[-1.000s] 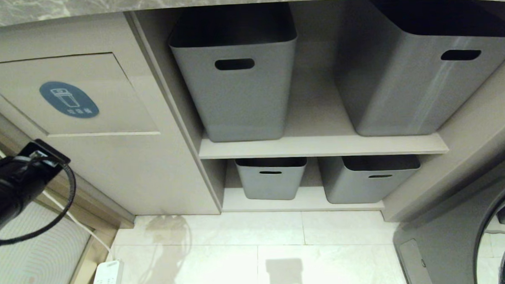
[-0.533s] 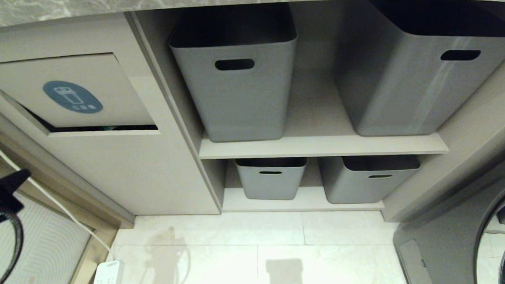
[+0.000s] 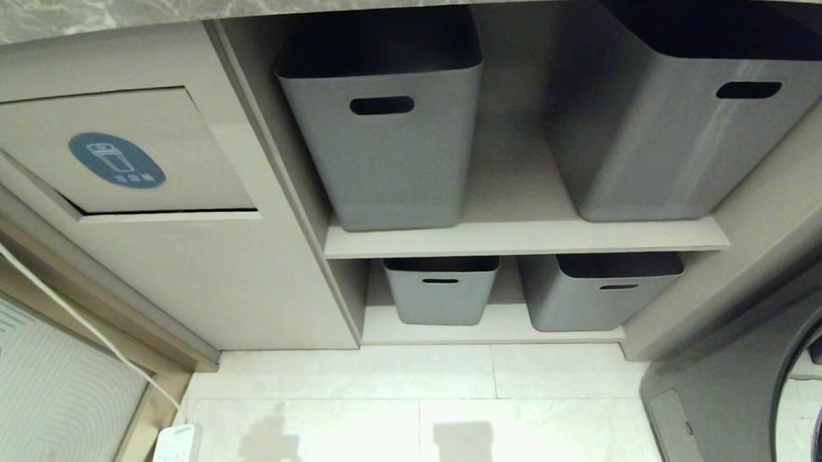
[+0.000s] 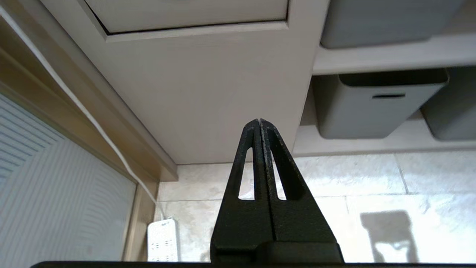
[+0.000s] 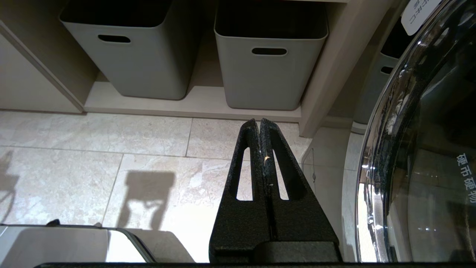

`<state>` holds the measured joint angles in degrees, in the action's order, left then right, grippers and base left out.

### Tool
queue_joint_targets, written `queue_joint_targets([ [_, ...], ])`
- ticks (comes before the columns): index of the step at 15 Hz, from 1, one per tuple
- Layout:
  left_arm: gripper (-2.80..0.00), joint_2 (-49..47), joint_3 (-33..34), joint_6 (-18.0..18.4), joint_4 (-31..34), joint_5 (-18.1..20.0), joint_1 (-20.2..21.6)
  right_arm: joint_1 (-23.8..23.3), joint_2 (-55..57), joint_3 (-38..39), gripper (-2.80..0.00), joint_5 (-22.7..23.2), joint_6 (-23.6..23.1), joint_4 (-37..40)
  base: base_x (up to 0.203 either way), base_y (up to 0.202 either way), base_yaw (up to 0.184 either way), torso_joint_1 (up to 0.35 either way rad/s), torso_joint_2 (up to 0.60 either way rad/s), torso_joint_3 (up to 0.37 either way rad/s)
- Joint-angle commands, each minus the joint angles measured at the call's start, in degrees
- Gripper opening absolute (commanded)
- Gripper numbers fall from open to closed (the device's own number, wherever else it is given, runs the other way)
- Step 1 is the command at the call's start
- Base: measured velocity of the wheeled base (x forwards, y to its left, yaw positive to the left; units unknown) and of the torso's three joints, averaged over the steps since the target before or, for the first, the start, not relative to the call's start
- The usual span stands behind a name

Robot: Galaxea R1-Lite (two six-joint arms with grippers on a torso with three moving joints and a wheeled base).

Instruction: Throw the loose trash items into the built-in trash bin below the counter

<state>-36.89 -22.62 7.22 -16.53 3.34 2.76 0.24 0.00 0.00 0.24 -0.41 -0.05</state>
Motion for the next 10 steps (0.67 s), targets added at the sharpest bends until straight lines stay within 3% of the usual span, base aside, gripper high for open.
queue_joint_targets([
  [1, -2.80, 8.30, 5.24, 1.64, -0.06, 0.50, 0.15, 0.02, -0.09, 0.00, -2.80, 0.02, -0.02, -0.04, 0.000, 0.000, 0.000, 0.000, 0.00, 0.000],
  [4, -2.80, 13.93, 10.04, 3.89, -0.26, 1.00, -0.23, 0.02, -0.09, 0.00, -2.80, 0.02, -0.02, -0.04, 0.000, 0.000, 0.000, 0.000, 0.00, 0.000],
  [10, -2.80, 25.32, 19.39, 3.99, -0.36, 1.13, -1.32, 0.02, -0.09, 0.00, -2.80, 0.02, -0.02, -0.04, 0.000, 0.000, 0.000, 0.000, 0.00, 0.000],
])
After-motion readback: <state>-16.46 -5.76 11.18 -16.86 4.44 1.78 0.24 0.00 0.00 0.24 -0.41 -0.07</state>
